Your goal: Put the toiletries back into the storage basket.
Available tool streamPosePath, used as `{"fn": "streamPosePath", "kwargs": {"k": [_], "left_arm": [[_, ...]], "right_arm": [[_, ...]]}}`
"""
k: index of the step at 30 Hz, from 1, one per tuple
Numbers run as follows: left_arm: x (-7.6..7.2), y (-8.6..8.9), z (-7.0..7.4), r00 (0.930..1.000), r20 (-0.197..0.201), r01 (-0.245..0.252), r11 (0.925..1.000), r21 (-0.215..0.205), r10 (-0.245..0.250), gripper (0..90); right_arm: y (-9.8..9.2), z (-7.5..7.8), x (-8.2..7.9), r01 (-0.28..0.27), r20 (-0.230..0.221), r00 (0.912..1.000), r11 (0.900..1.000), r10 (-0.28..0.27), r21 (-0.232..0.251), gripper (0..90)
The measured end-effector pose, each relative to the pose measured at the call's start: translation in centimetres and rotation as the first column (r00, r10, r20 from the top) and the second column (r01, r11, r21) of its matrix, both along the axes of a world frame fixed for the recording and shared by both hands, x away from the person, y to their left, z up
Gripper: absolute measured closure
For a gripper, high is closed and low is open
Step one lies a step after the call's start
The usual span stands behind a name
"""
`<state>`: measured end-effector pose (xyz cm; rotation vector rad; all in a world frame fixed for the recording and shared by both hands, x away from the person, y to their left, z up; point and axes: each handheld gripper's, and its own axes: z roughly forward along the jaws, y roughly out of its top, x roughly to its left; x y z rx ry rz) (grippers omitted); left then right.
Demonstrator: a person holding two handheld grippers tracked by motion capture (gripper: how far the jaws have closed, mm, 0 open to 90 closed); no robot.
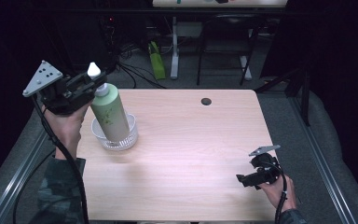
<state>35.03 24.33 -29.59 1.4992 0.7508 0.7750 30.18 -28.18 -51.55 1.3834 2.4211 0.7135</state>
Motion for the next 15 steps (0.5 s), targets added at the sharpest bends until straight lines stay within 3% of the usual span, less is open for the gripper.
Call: {"fn": "streamPosePath", "kwargs": {"k": [15], "left_arm": [[2.8, 0.7, 0.3, 0.9984, -0.027, -0.049, 0.9984, 0.028, 0.049, 67.4]], "right_arm": [[0.1, -0.1, 0.1, -0.002, -0.004, 1.0000, 1.000, 0.002, 0.002, 2.8]]}}
